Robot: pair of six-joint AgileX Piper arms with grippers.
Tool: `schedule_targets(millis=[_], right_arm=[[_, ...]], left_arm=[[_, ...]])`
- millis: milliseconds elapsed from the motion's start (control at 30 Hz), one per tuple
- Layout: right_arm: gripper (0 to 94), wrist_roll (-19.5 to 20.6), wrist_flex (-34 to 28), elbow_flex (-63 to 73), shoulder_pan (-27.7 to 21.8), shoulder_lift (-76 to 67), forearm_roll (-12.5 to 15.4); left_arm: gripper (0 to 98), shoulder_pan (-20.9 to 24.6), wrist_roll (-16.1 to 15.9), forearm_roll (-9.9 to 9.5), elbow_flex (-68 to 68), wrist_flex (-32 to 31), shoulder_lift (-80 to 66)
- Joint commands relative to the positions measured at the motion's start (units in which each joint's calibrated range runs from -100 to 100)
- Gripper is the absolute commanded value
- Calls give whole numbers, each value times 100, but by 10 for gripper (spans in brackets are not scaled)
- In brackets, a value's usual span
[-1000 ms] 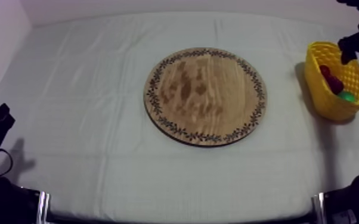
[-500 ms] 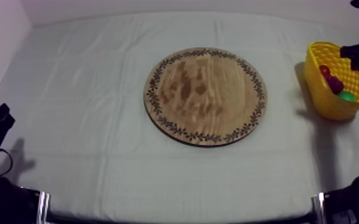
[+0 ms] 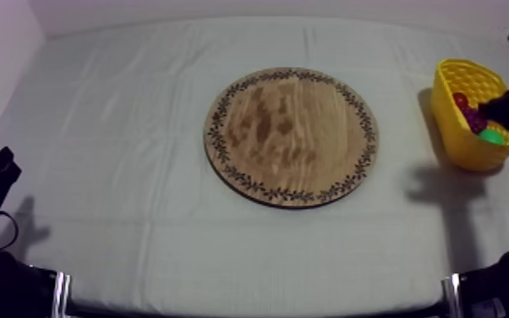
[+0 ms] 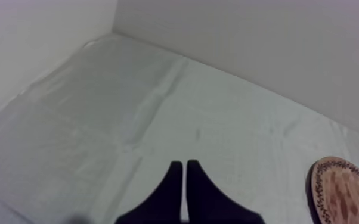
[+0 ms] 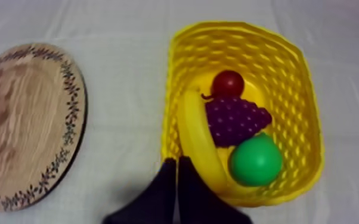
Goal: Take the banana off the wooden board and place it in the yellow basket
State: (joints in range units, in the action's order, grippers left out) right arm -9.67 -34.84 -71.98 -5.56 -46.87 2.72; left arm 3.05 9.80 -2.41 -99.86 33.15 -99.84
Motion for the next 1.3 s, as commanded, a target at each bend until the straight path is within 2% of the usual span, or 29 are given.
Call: schedule_targets(millis=[0,133,200,267,333,533,600,733,800,867,933,1000,1133,1267], right_arm=[[3,-776,216,-580,-40,-689,410],[3,-893,427,-1254,-93,-1493,731],[3,-1125,497,-1548,-129,-1842,1055],[2,-1546,548,-1852,-167,-2169,1500],[2,-1686,546,-2098,-163,-2485,1669],[3,-1253,36,-2364,8,-3338,1360],[3,-936,-292,-2355,46,-3654,1163],[3,-41,-738,-2409,263,-4202,584],[3,301,-758,-2463,390,-4429,389],[4,466,-666,-2537,511,-4634,252],[4,456,-440,-2642,613,-4760,87],[4,231,-327,-2701,668,-4821,-8],[4,-272,-244,-2744,759,-4866,-77],[4,-377,-224,-2755,809,-4884,-93]], left_arm=[[1,2,-1,-1,-3,-1,2],[1,2,-1,-1,-3,-1,2],[1,2,-1,-1,-3,-1,2],[1,2,-1,-1,-3,-1,2],[1,2,2,-1,-3,-1,2],[1,2,2,-1,-3,-1,2],[1,2,0,-1,-3,-1,2],[1,2,-2,-1,-3,-1,2],[1,2,0,-1,-3,-1,2],[1,2,-1,-1,-3,-1,2],[1,2,-1,-1,-3,-1,2],[1,2,-1,-1,-3,-1,2],[1,2,-1,-1,-3,-1,2],[1,2,-1,-1,-3,-1,2]])
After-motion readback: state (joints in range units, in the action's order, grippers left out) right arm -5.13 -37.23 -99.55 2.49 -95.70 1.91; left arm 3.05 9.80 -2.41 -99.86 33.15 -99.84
